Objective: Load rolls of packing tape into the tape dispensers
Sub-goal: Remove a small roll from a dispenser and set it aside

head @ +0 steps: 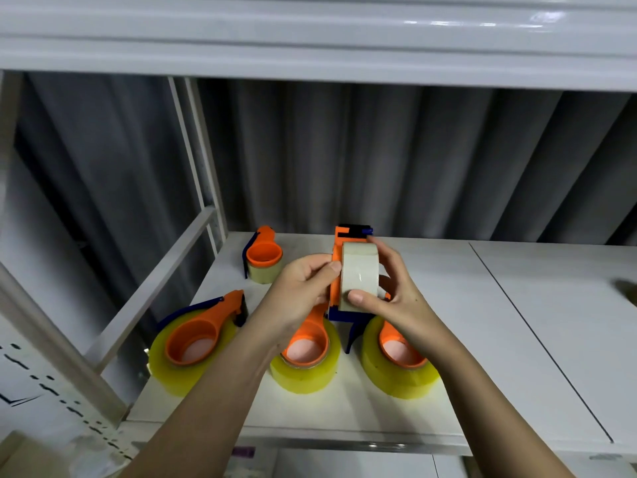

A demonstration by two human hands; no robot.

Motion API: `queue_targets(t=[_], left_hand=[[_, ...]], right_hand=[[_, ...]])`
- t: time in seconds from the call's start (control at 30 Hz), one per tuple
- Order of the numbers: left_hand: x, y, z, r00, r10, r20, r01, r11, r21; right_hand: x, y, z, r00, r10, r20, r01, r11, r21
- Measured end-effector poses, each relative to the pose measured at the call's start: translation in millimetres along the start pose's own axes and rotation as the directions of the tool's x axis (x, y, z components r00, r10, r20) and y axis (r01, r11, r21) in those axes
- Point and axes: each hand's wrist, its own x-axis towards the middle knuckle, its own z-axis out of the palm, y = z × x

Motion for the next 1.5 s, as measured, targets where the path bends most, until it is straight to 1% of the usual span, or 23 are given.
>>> queue_targets(t=[0.1,0.13,0.27,0.5,0.6,0.7,0.83,0.93,1.07,1.1,1.2,1.27,1.37,1.5], left_hand=[[-2.1,-0.2,-0.8,0.998,0.067,-0.010,-0.066,0.994,0.089],[-2.8,-0.2,-0.8,0.997,0.078,-0.019,-0.076,0.992,0.099],[-5.7,2.7,-2.1,0.996,0.073,-0.042,-0.071,0.996,0.063],[-6.3,2.5,-0.7,0.998,0.002,-0.059,-0.007,0.998,-0.070],[-6.4,2.2,2.6,0.996,0.025,-0.082,-0.031,0.997,-0.069],[-8.5,-0.8,5.3,0.994,0.076,-0.076,-0.075,0.997,0.009],[-11.6,-0.6,2.9,0.996,0.071,-0.047,-0.071,0.997,0.016],[-9.5,2.0,3.3,0.998,0.017,-0.064,-0.022,0.998,-0.067],[-5.8,-1.5,8.9,0.986,-0.077,-0.148,0.029,0.952,-0.305],[-5.6,-2.5,10.4,0.983,-0.081,-0.163,0.024,0.945,-0.326],[-7.2,-2.4,13.4,0.981,-0.049,-0.189,-0.005,0.962,-0.273],[-7.5,0.2,10.9,0.985,-0.017,-0.170,-0.020,0.977,-0.214],[-6.1,8.1,3.2,0.995,-0.004,-0.097,-0.007,0.993,-0.114],[-4.2,10.7,-3.5,0.997,-0.018,-0.073,0.012,0.996,-0.084]], right_hand=[[-1.5,-2.0,0.0,0.998,0.022,-0.056,-0.015,0.992,0.125],[-1.2,-2.9,-0.4,0.997,0.013,-0.075,-0.003,0.991,0.131],[-0.1,-8.9,-2.8,0.993,-0.072,-0.094,0.076,0.996,0.038],[-1.6,-9.3,-4.1,0.988,-0.122,-0.099,0.115,0.991,-0.070],[-2.4,-10.9,1.8,0.989,-0.101,-0.107,0.096,0.994,-0.050],[-1.1,-11.2,8.7,0.994,-0.057,-0.091,0.059,0.998,0.015],[-1.3,-9.9,12.5,0.983,-0.043,-0.179,0.055,0.997,0.059],[-3.4,-8.1,15.6,0.964,-0.072,-0.255,0.084,0.996,0.034],[-1.4,-8.7,27.1,0.914,-0.136,-0.383,0.109,0.990,-0.091],[-2.1,-8.7,30.1,0.905,-0.149,-0.399,0.111,0.987,-0.117],[-5.6,-10.5,34.9,0.893,-0.171,-0.416,0.107,0.979,-0.175],[-6.6,-12.5,36.7,0.894,-0.159,-0.418,0.106,0.984,-0.146],[-7.0,-13.7,39.6,0.890,-0.148,-0.431,0.118,0.988,-0.095],[-4.8,-14.9,42.5,0.894,-0.131,-0.428,0.109,0.991,-0.077]])
